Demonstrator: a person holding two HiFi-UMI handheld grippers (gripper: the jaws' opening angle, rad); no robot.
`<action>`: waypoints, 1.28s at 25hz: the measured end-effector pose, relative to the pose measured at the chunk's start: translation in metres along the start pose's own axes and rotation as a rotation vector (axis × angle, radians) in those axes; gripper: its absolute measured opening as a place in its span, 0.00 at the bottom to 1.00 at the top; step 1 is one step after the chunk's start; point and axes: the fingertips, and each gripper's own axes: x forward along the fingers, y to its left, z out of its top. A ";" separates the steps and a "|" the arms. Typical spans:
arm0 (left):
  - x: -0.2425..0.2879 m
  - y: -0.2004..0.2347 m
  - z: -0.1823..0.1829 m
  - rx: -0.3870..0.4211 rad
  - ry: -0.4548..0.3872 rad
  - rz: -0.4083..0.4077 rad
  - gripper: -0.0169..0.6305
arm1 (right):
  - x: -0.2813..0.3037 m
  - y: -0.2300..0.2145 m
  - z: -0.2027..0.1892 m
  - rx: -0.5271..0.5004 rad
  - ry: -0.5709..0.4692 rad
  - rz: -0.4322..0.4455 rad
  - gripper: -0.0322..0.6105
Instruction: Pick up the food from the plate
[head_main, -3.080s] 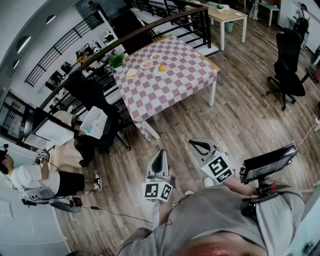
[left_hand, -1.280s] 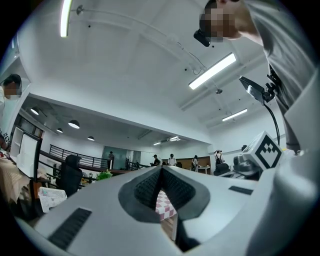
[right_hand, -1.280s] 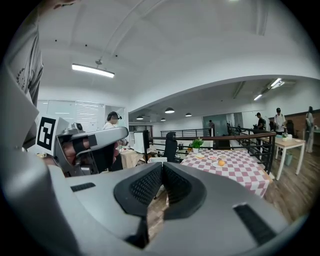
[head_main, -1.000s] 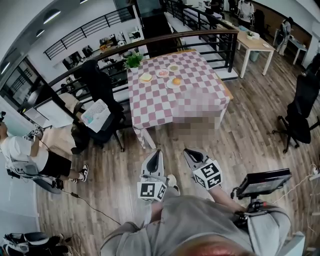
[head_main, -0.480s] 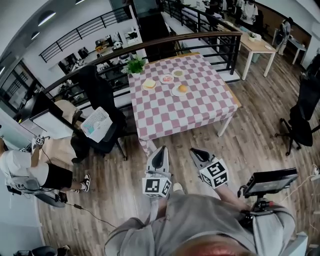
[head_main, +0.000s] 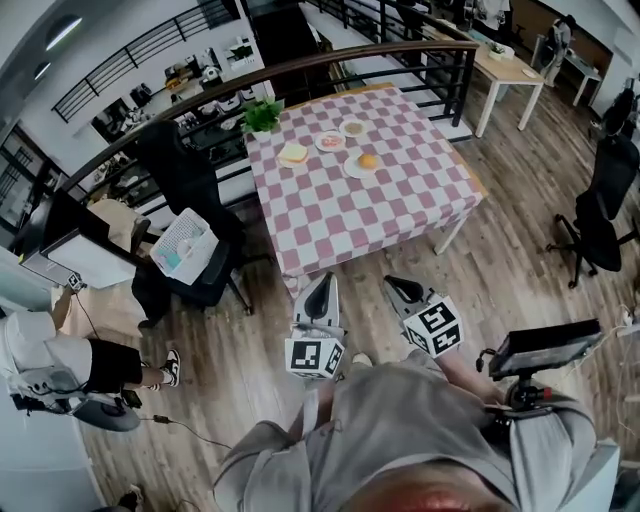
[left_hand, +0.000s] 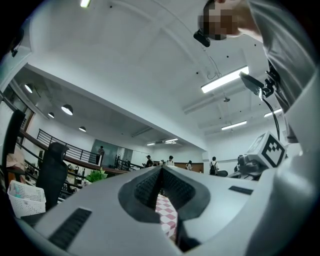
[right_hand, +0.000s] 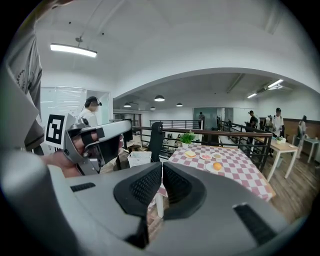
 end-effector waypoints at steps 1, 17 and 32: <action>0.003 0.007 -0.002 -0.003 0.006 -0.001 0.04 | 0.007 0.001 0.000 0.003 0.007 0.001 0.07; 0.007 0.060 -0.021 -0.036 0.018 0.027 0.04 | 0.076 0.011 0.011 -0.019 0.058 0.060 0.07; 0.053 0.131 -0.043 -0.016 0.054 0.207 0.04 | 0.177 -0.020 0.026 0.005 0.075 0.241 0.07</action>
